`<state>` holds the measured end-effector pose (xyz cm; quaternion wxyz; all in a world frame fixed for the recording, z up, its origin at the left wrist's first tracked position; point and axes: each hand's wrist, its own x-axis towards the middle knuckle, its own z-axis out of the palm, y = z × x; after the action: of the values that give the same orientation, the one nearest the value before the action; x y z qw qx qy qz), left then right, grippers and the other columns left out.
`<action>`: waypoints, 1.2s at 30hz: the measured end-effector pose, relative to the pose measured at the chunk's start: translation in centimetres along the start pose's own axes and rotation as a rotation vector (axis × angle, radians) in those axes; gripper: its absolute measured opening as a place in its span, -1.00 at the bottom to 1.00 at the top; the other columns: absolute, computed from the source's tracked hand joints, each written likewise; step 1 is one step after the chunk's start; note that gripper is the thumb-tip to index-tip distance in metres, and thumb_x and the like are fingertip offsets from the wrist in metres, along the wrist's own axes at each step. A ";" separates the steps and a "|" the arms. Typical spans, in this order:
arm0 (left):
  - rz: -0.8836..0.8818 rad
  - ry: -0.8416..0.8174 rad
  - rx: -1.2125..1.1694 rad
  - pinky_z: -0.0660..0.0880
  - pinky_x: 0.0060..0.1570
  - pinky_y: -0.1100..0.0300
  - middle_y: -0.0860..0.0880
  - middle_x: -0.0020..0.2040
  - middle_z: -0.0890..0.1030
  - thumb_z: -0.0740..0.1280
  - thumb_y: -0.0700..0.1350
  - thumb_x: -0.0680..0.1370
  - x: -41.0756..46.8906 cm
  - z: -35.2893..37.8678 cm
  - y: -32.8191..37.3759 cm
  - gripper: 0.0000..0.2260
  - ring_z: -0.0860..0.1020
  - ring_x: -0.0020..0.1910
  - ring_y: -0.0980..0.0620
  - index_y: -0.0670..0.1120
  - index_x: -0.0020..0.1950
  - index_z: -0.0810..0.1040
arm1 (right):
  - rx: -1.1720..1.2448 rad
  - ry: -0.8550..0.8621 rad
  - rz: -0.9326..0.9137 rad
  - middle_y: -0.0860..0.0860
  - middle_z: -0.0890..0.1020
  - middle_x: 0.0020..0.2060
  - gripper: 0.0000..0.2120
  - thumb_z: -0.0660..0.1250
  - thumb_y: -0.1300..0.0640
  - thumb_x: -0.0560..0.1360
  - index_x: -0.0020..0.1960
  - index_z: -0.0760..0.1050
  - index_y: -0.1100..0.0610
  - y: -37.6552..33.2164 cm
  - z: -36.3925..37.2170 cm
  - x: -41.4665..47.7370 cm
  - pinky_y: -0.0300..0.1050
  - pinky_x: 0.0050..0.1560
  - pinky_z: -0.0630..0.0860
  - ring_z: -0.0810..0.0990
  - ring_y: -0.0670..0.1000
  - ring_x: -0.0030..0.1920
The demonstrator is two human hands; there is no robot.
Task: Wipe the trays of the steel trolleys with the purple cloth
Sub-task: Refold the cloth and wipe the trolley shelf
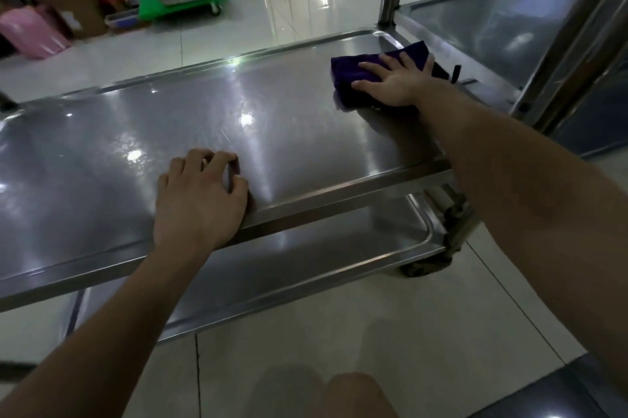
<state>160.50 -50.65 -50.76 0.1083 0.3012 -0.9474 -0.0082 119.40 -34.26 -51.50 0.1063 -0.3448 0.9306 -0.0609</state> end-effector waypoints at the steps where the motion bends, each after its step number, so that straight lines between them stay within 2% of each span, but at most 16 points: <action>1: -0.002 -0.002 -0.001 0.40 0.42 -0.22 -0.14 0.49 0.46 0.15 0.13 0.70 0.0 0.0 0.0 -0.56 0.43 0.43 -0.23 0.03 0.53 0.47 | -0.005 0.000 0.006 -0.07 -0.08 0.77 -0.04 -0.19 -0.75 0.36 0.69 -0.10 -0.41 -0.6 -0.2 0.5 0.56 0.52 -0.42 -0.21 0.23 0.74; 7: -0.006 0.020 -0.029 0.41 0.40 -0.24 -0.16 0.47 0.48 0.18 0.13 0.70 0.3 0.1 0.0 -0.60 0.45 0.41 -0.27 0.02 0.48 0.51 | -0.013 -0.013 -0.001 -0.07 -0.08 0.77 -0.08 -0.15 -0.72 0.41 0.70 -0.10 -0.39 -1.3 -0.2 -1.3 0.58 0.54 -0.39 -0.21 0.22 0.74; 10: -0.036 0.013 -0.038 0.40 0.41 -0.23 -0.14 0.47 0.47 0.18 0.15 0.69 0.5 0.2 0.0 -0.60 0.44 0.42 -0.27 0.07 0.47 0.52 | -0.010 -0.006 -0.047 -0.09 -0.09 0.77 -0.07 -0.16 -0.74 0.41 0.70 -0.11 -0.40 -1.1 0.9 -5.1 0.54 0.56 -0.37 -0.20 0.19 0.74; 16: -0.047 -0.018 -0.044 0.43 0.39 -0.27 -0.15 0.45 0.48 0.07 0.23 0.62 0.5 0.4 0.0 -0.49 0.45 0.39 -0.28 0.07 0.45 0.51 | 0.013 -0.016 -0.073 -0.16 -0.15 0.76 -0.04 -0.24 -0.80 0.33 0.67 -0.15 -0.47 -0.7 3.4 -14.7 0.48 0.56 -0.46 -0.27 0.13 0.74; 18: -0.045 -0.029 -0.033 0.42 0.40 -0.25 -0.16 0.45 0.47 0.12 0.19 0.66 0.4 0.5 0.2 -0.54 0.46 0.39 -0.28 0.05 0.47 0.51 | 0.001 -0.001 -0.077 -0.13 -0.16 0.76 -0.10 -0.21 -0.74 0.41 0.68 -0.15 -0.45 -2.6 4.2 -16.7 0.51 0.54 -0.47 -0.28 0.18 0.74; 21: -0.041 -0.005 -0.045 0.42 0.40 -0.23 -0.19 0.45 0.49 0.17 0.08 0.71 0.2 0.5 0.6 -0.60 0.46 0.38 -0.28 0.00 0.49 0.53 | -0.018 0.010 -0.155 -0.07 -0.16 0.76 -0.15 -0.18 -0.67 0.49 0.70 -0.13 -0.39 -9.1 5.4 -18.2 0.55 0.49 -0.48 -0.28 0.26 0.73; 23: -0.059 0.025 -0.125 0.42 0.39 -0.21 -0.23 0.42 0.53 0.16 -0.01 0.74 0.0 0.4 0.7 -0.64 0.48 0.36 -0.27 -0.09 0.47 0.54 | -0.030 -0.005 -0.261 -0.05 -0.16 0.77 -0.17 -0.19 -0.64 0.51 0.72 -0.10 -0.36 -14.6 6.5 -18.9 0.56 0.49 -0.50 -0.29 0.27 0.72; 25: -0.152 0.076 -0.344 0.46 0.35 -0.16 -0.25 0.35 0.59 0.16 -0.12 0.74 -0.1 -0.4 0.7 -0.68 0.54 0.29 -0.24 -0.19 0.40 0.56 | -0.043 -0.012 -0.329 -0.04 -0.16 0.77 -0.19 -0.18 -0.61 0.55 0.73 -0.09 -0.35 -18.5 7.4 -19.5 0.58 0.50 -0.48 -0.29 0.28 0.72; 27: -0.225 0.126 -0.562 0.53 0.29 -0.02 -0.19 0.37 0.60 0.17 -0.20 0.73 -0.6 -1.6 0.2 -0.70 0.61 0.19 -0.10 -0.17 0.42 0.55 | -0.040 -0.009 -0.344 -0.04 -0.16 0.77 -0.22 -0.16 -0.60 0.57 0.73 -0.10 -0.35 -19.7 7.4 -19.8 0.59 0.51 -0.44 -0.30 0.27 0.72; 28: -0.223 0.143 -0.589 0.55 0.28 0.00 -0.15 0.38 0.59 0.19 -0.21 0.73 -1.0 -2.1 -0.6 -0.69 0.63 0.17 -0.06 -0.12 0.44 0.56 | -0.039 -0.009 -0.344 -0.05 -0.17 0.77 -0.21 -0.16 -0.60 0.57 0.73 -0.10 -0.35 -19.6 7.3 -19.9 0.59 0.52 -0.42 -0.30 0.26 0.72; 31: -0.163 0.162 -0.350 0.50 0.40 -0.15 -0.13 0.35 0.63 0.26 -0.16 0.70 -2.1 -2.6 -6.2 -0.71 0.57 0.32 -0.17 -0.06 0.39 0.61 | -0.046 -0.048 -0.340 -0.07 -0.19 0.76 -0.16 -0.18 -0.66 0.51 0.71 -0.14 -0.39 -19.0 7.1 -19.7 0.58 0.52 -0.43 -0.32 0.24 0.72; 36: -0.258 0.066 0.011 0.46 0.38 -0.24 -0.20 0.35 0.63 0.26 -0.01 0.70 -4.3 -2.8 -18.0 -0.70 0.55 0.31 -0.29 -0.06 0.38 0.61 | -0.007 -0.069 -0.305 -0.13 -0.19 0.76 0.00 -0.26 -0.81 0.28 0.65 -0.19 -0.48 -19.1 7.4 -17.5 0.56 0.49 -0.51 -0.33 0.21 0.72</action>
<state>174.78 -62.82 -50.34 0.1358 0.4213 -0.8967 -0.0070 146.11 -37.53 -52.42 0.1267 -0.4843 0.8636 -0.0609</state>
